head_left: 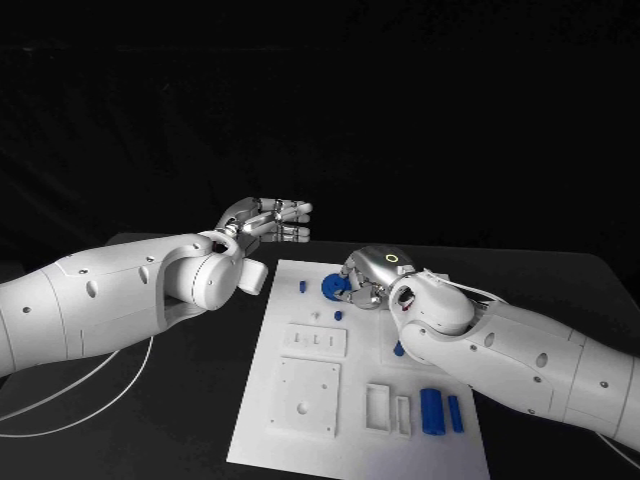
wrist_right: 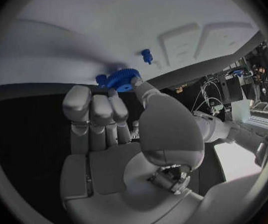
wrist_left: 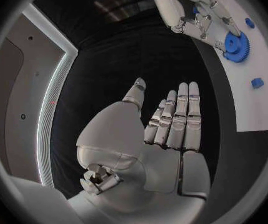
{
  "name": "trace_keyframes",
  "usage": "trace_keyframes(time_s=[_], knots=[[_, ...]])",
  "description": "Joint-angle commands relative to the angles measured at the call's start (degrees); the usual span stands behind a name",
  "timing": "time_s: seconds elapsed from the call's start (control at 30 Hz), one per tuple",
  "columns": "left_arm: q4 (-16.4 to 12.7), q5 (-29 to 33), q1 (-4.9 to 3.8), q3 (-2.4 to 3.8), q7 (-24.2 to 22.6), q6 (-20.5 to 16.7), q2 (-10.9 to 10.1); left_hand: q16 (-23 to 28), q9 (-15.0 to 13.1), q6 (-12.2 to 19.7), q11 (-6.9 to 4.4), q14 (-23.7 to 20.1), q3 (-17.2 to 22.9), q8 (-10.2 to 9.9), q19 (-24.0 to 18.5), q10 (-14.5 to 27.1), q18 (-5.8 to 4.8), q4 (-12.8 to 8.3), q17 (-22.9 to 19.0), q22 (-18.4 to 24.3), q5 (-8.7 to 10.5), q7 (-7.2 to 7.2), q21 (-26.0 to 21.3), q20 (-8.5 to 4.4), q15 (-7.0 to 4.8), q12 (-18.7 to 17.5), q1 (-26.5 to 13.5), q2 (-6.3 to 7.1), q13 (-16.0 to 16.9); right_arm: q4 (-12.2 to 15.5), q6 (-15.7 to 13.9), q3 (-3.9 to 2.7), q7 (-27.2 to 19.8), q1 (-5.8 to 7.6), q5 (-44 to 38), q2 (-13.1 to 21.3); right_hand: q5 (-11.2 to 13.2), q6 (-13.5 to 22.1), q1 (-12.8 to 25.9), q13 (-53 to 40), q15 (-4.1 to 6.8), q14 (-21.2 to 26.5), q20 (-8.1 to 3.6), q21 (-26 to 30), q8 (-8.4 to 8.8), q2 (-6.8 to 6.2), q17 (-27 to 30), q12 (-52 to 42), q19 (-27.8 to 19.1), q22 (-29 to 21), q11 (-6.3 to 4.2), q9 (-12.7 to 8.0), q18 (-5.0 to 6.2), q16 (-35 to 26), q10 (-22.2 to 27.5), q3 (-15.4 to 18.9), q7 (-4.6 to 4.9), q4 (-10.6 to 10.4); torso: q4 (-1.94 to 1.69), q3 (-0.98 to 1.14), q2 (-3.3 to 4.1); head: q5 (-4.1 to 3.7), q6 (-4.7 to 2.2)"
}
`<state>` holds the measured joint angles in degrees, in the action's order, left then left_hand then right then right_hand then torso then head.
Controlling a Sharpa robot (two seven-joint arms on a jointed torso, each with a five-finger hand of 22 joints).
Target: Assemble the parts on the task board
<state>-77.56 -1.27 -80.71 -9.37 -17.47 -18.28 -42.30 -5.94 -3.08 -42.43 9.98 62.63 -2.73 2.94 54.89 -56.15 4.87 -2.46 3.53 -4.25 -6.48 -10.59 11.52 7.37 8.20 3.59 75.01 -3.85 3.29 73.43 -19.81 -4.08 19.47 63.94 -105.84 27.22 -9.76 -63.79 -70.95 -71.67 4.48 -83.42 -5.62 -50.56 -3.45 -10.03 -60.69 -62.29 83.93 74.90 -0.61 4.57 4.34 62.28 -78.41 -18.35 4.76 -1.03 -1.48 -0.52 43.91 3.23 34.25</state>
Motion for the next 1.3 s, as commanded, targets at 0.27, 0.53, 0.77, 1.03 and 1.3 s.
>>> trace_keyframes(time_s=[0.27, 0.53, 0.77, 1.03, 1.3], knots=[[-0.06, -0.09, -0.11, 0.06, -0.38, 0.51, -0.04, 0.34, 0.09, 0.41, 0.05, -0.13, 0.10, -0.01, 0.12, 0.47, -0.07, -0.06, 0.03, 0.05, 0.16, -0.09, 0.21, 0.28, 0.12, -0.07, -0.31, 0.25, 0.05, 0.36, 1.32, 0.30, 0.63, -0.61, -0.57, 0.38, -0.08, 0.52, 0.50, 0.09, 0.12, 0.03, -0.18, 0.29, -0.14, -0.12, 0.09, 0.23, 2.81, 6.03, 0.09, -0.03, -0.14, -0.36, 0.54, 0.39, 0.11, 0.23, -0.04, -0.02, 0.03, 0.06, 0.07], [0.15, -0.09, -0.11, 0.06, -0.40, 0.45, -0.06, 0.34, 0.09, 0.41, 0.05, -0.13, 0.10, -0.01, 0.12, 0.47, -0.07, -0.06, 0.03, 0.05, 0.16, -0.09, 0.21, 0.28, 0.12, -0.07, -0.31, 0.25, 0.05, 0.49, 0.49, 0.30, 1.13, -0.64, -0.69, 0.54, -0.02, 0.80, 0.38, 0.17, 0.15, 0.07, -0.20, 0.52, -0.15, -0.20, 0.20, 0.35, 2.78, 5.98, 0.13, -0.07, -0.09, -0.51, 0.65, 0.33, 0.17, 0.28, 0.07, -0.01, 0.02, 0.08, 0.10], [0.22, -0.09, -0.11, 0.07, -0.41, 0.44, -0.13, 0.34, 0.09, 0.41, 0.05, -0.13, 0.10, -0.01, 0.12, 0.47, -0.07, -0.06, 0.03, 0.05, 0.16, -0.09, 0.21, 0.28, 0.12, -0.07, -0.31, 0.25, 0.05, 0.77, -0.01, 0.30, 1.57, -0.70, -0.84, 0.92, -0.14, 0.84, 0.38, 0.14, 0.14, 0.05, -0.19, 0.39, -0.17, -0.33, 0.18, 0.28, 2.83, 6.03, 0.14, -0.07, -0.09, -0.53, 0.63, 0.19, 0.19, 0.32, -0.05, 0.02, -0.02, 0.01, 0.18], [0.32, -0.09, -0.11, 0.06, -0.40, 0.43, -0.19, 0.34, 0.09, 0.41, 0.05, -0.13, 0.10, -0.01, 0.12, 0.47, -0.07, -0.06, 0.03, 0.05, 0.16, -0.09, 0.21, 0.28, 0.12, -0.07, -0.31, 0.25, 0.05, 1.54, -0.46, 0.30, 1.63, -0.88, -0.92, 1.44, -0.15, 0.82, 0.41, 0.10, 0.15, 0.04, -0.19, 0.28, -0.17, -0.42, 0.16, 0.18, 2.87, 6.06, 0.13, -0.07, -0.11, -0.53, 0.58, 0.12, 0.18, 0.32, 0.00, 0.06, 0.02, 0.14, 0.31], [0.52, -0.09, -0.11, 0.07, -0.40, 0.43, -0.10, 0.35, 0.11, 0.77, 0.10, -0.13, 0.12, -0.04, 0.12, 0.63, -0.05, -0.05, 0.03, 0.05, 0.17, -0.13, 0.21, 0.29, 0.13, -0.08, -0.31, 0.27, 0.04, 2.02, -0.84, 0.30, 1.39, -1.01, -0.67, 1.62, -0.29, 0.86, 0.44, 0.11, 0.17, 0.04, -0.21, 0.22, -0.16, -0.53, 0.13, 0.18, 2.88, 6.08, 0.15, -0.08, -0.09, -0.52, 0.57, 0.09, 0.20, 0.33, 0.05, -0.02, -0.01, 0.02, 0.30]])
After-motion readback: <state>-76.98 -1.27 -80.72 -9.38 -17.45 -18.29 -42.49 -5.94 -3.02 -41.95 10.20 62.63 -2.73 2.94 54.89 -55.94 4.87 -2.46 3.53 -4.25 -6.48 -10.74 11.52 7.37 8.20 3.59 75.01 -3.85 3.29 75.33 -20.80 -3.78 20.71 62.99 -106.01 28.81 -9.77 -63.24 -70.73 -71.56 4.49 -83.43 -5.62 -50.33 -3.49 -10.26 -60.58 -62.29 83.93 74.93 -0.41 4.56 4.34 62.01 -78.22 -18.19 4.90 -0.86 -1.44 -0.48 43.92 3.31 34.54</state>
